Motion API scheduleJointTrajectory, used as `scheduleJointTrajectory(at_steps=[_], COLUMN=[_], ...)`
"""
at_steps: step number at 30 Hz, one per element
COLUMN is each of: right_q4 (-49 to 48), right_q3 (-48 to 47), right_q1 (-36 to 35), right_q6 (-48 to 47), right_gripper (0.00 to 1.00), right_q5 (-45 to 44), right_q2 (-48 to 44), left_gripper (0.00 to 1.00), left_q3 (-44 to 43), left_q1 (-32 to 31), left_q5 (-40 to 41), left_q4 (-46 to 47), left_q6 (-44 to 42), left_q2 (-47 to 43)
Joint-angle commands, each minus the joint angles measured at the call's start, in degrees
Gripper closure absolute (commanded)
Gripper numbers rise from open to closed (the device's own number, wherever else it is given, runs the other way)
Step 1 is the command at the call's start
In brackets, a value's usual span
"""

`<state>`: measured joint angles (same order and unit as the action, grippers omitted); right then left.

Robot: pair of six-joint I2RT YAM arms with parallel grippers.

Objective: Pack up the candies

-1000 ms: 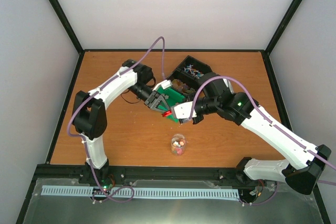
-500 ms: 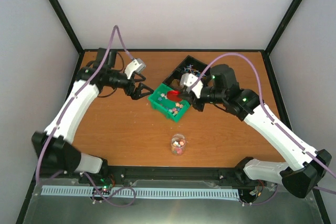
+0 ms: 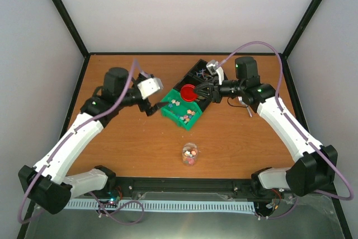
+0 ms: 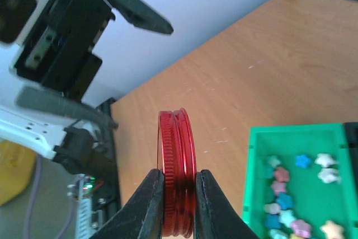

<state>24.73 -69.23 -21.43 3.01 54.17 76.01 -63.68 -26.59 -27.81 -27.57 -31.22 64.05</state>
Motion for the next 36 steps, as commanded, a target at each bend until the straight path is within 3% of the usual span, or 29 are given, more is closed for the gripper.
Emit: scheduleJointTrajectory(at_steps=[1,7,10,13,16,22,29,36], right_q4=[-3.1,-4.1,-3.1,-2.6,-2.5,-1.1,0.3,-0.2], right_q3=[0.9,4.5,5.7,6.0,6.4,6.8,6.4,6.5], right_q1=[1.0,1.1,1.5,2.3,3.1,4.3,4.8,4.8], right_q6=[7.5,10.0,9.2,9.1,9.5,8.7,8.0,8.1], right_gripper=[0.97,0.97,0.97,0.97,0.97,0.97,0.97,0.97], right_q5=[9.2,10.2,10.2,10.2,10.4,12.6,14.2,14.5], right_q2=[2.1,2.0,1.7,1.8,2.5,3.6,4.5,4.6], left_gripper=[0.0,0.0,0.0,0.0,0.0,0.03,0.13,0.18], left_q3=[0.3,0.4,-4.6,-6.3,-5.1,-5.1,-4.8,-5.1], left_q1=[-5.8,-10.1,-11.9,-12.0,-12.7,-15.7,-17.1,-18.1], left_q5=[6.3,9.3,11.8,5.8,0.6,4.4,7.0,7.7], left_q4=[4.9,6.5,2.3,-2.3,-1.2,2.7,7.1,6.7], left_q6=[-3.4,-0.4,2.2,-3.2,-7.5,-8.9,-9.9,-12.1], left_q2=[-0.5,2.9,8.5,9.1,8.1,10.3,12.1,13.7])
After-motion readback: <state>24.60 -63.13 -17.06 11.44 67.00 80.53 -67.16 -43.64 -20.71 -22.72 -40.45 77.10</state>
